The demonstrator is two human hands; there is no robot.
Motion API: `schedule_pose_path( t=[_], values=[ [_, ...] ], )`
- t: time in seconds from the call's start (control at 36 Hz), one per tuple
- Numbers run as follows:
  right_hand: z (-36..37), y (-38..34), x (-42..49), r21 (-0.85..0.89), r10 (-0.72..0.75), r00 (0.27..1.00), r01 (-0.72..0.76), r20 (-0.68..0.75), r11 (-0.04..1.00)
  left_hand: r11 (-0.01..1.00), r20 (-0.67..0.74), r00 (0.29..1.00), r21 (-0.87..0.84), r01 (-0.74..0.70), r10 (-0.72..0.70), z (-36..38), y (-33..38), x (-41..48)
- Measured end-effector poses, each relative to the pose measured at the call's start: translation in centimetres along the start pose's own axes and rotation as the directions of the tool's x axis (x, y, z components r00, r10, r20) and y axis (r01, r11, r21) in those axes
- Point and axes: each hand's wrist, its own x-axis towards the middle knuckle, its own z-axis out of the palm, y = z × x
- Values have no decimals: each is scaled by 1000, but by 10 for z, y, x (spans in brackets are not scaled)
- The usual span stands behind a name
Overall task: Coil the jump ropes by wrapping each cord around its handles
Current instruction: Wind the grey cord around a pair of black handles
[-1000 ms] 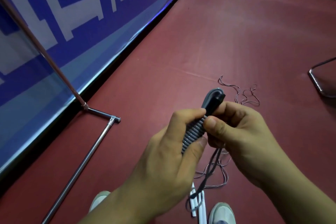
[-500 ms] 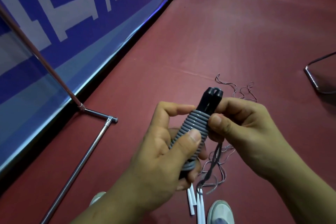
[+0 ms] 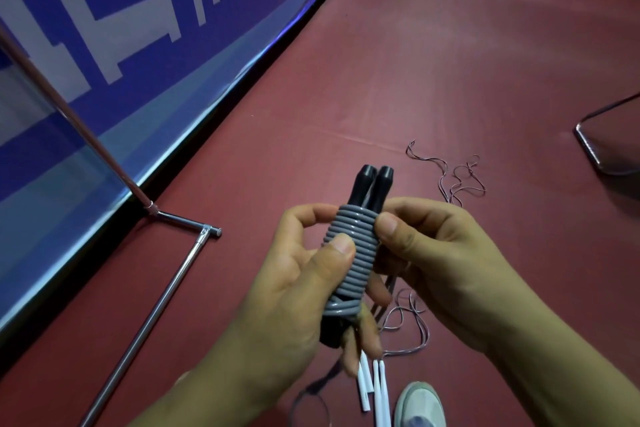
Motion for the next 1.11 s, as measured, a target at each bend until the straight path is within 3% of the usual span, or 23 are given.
schedule_pose_path(
  t=[0.11, 0.19, 0.33, 0.39, 0.44, 0.5, 0.64, 0.72, 0.86, 1.11],
  values=[
    [-2, 0, 0, -159, -18, 994, 0, -110, 987, 926, -151, 988, 376, 35, 24, -6, -7, 3],
    [0, 0, -1, -214, -36, 988, 4, -147, 977, 827, -211, 967, 563, 3, 140, -9, -7, 3],
    [2, 1, 0, -275, -56, 984, 8, -167, 962, 540, -108, 923, 834, -117, 368, -11, -4, 0],
    [4, 1, 1, -249, -41, 988, 3, -149, 969, 509, -73, 913, 846, -157, 402, -8, -6, -1],
    [4, 1, 1, -166, -21, 993, 2, -115, 986, 519, -64, 905, 835, -183, 420, -6, -6, -2],
    [2, 0, 0, -105, -8, 997, -1, -82, 994, 596, -88, 903, 777, -203, 421, -5, -6, -2],
    [-3, 0, -2, 71, 1, 998, -6, 69, 997, 859, -168, 935, 470, -204, 314, 0, 7, -6],
    [0, -1, -4, 194, -6, 989, -23, 150, 981, 949, -151, 964, 263, -172, 217, 3, 13, -7],
    [5, -2, -4, 235, 13, 983, -57, 184, 970, 994, -87, 992, 78, -82, 88, -1, 18, -8],
    [5, -3, -3, 294, 61, 978, -120, 201, 948, 997, -74, 995, 41, -62, 65, -1, 18, -5]
  ],
)
